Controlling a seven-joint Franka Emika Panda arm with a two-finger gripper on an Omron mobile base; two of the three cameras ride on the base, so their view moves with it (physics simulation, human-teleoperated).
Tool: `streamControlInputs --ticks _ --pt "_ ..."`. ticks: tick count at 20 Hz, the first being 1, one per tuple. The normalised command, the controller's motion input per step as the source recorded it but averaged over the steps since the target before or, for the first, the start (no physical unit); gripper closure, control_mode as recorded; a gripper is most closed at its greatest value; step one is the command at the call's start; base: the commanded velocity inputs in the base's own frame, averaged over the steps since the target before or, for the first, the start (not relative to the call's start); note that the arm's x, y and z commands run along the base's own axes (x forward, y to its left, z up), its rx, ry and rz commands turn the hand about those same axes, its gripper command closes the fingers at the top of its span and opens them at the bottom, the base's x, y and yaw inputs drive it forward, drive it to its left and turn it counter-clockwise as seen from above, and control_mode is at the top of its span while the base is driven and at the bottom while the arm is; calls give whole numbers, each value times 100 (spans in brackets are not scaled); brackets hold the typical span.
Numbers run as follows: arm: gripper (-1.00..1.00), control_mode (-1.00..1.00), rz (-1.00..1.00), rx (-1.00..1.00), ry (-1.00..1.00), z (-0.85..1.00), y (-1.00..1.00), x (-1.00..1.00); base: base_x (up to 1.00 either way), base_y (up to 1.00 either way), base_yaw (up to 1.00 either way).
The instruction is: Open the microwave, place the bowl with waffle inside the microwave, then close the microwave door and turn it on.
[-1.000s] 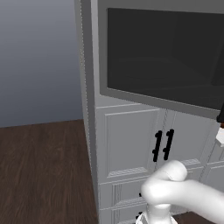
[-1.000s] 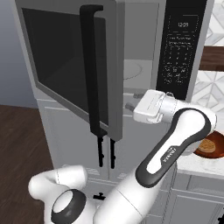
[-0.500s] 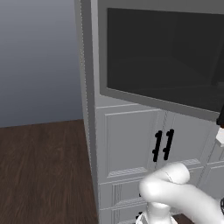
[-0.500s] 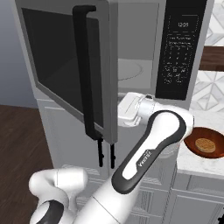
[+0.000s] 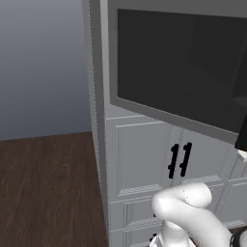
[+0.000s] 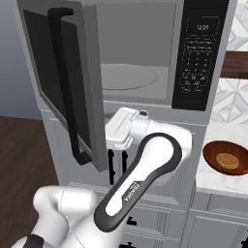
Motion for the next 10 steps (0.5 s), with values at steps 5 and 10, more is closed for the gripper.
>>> streamControlInputs --ticks 5,10 --pt "-100 -100 0 0 0 0 64 -53 0 0 0" --pt "-100 -100 0 0 0 0 70 -46 0 0 0"
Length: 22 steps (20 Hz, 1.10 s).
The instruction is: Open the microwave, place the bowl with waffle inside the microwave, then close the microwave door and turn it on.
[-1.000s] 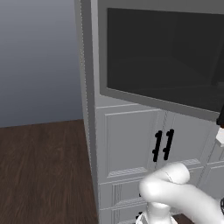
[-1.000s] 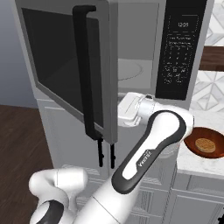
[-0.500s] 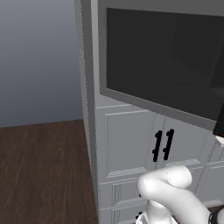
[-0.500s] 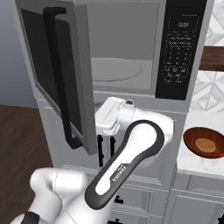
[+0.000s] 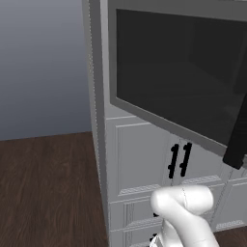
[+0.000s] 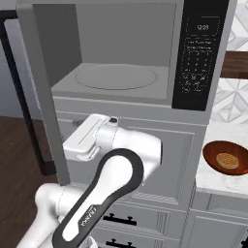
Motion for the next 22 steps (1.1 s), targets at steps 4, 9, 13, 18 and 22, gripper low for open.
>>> streamControlInputs --ticks 4,9,13,18,22 --pt "-100 -100 0 0 0 0 78 -33 0 0 0" --pt "-100 -100 0 0 0 0 79 -27 0 0 0" --pt "-100 -100 0 0 0 0 77 -20 0 0 0" --pt "-100 -100 0 0 0 0 72 -7 0 0 0" --pt "-100 -100 0 0 0 0 67 -3 0 0 0"
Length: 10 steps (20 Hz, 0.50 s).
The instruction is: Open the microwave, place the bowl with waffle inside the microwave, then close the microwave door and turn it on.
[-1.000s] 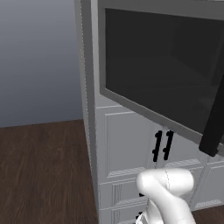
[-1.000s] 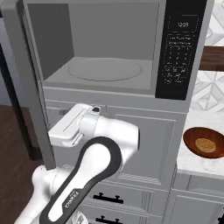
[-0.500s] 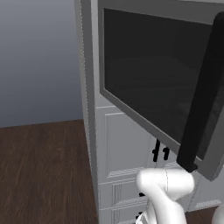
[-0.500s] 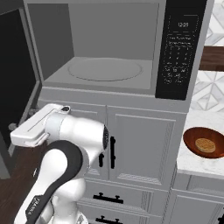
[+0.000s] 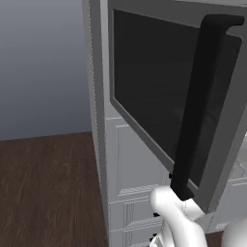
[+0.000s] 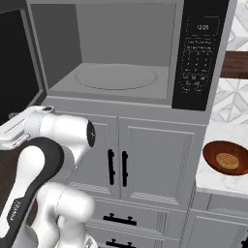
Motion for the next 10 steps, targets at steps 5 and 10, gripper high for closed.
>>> streamControlInputs --ticks 5,10 --pt "-100 -100 0 0 0 0 59 0 0 0 0" --pt "-100 -100 0 0 0 0 25 0 0 0 0"
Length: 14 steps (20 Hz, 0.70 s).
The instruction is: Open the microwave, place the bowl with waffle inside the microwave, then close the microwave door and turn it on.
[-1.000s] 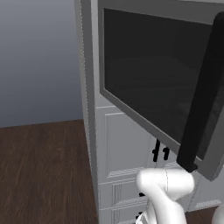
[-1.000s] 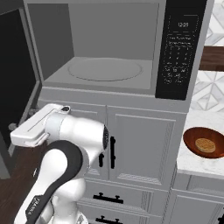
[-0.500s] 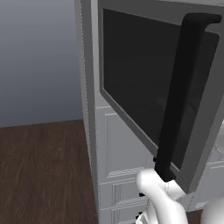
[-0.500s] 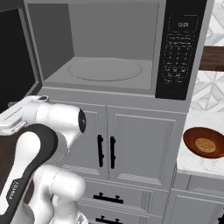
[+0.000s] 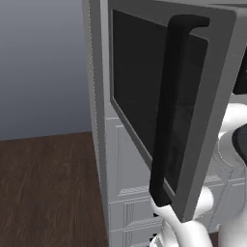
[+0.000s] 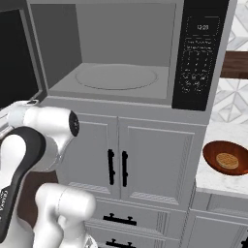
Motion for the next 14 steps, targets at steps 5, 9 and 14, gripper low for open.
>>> streamControlInputs --ticks 5,9,14 --pt "-100 -100 -6 -2 0 0 38 7 0 0 0" --pt "-100 -100 -9 0 0 -1 39 2 0 0 0" --pt "-100 -100 -11 0 -2 0 26 12 0 0 0"
